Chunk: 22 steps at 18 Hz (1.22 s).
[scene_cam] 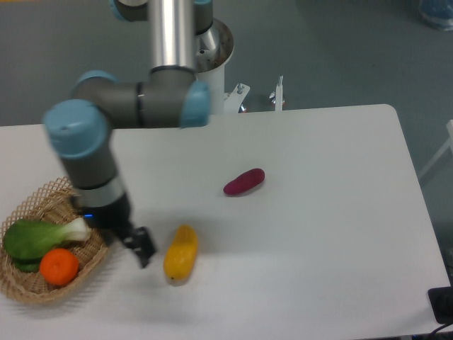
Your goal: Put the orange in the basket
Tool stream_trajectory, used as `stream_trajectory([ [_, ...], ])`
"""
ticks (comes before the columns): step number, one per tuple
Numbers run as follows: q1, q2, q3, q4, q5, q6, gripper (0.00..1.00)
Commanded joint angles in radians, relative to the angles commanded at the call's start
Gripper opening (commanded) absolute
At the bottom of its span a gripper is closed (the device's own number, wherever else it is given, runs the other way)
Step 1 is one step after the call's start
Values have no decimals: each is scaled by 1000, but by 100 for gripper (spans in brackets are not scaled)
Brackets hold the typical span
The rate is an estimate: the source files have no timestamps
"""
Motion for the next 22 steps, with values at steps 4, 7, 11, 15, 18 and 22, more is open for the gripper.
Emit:
stream_trajectory([
  [4,75,-6,-43,0,2,72,100],
  [7,106,0,-46,-12,6,95,100],
  [11,154,26,-54,-11,-5,95,100],
  [15,241,6,-2,-15,-113,205,100],
  [18,308,-1,-2,-38,-120,314,100],
  [22,335,-11,-3,-83,-109,495,100],
])
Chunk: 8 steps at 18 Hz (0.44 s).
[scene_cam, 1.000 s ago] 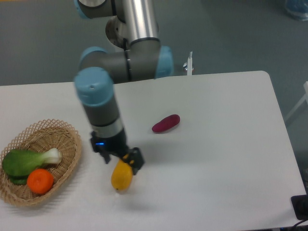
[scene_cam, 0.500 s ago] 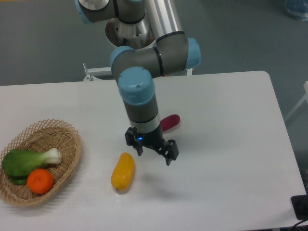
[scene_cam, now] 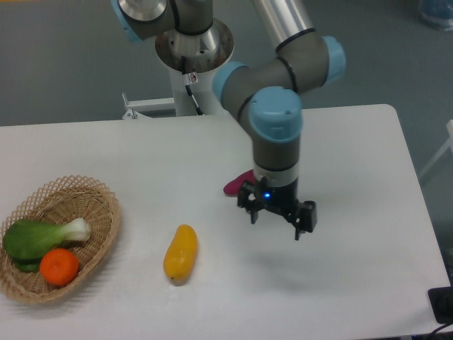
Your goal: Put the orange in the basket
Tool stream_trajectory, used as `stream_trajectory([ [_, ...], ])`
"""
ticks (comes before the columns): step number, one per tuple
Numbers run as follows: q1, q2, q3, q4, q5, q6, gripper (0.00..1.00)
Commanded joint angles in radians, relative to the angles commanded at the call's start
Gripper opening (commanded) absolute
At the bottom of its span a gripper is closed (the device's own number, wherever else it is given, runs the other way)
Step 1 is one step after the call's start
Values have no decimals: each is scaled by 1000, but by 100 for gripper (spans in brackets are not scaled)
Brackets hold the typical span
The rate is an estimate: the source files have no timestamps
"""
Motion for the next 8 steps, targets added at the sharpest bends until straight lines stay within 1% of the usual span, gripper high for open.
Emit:
stream_trajectory([
  [5,0,-17,-5,12,34,5,100],
  [8,0,-17,-9,12,64,3,100],
])
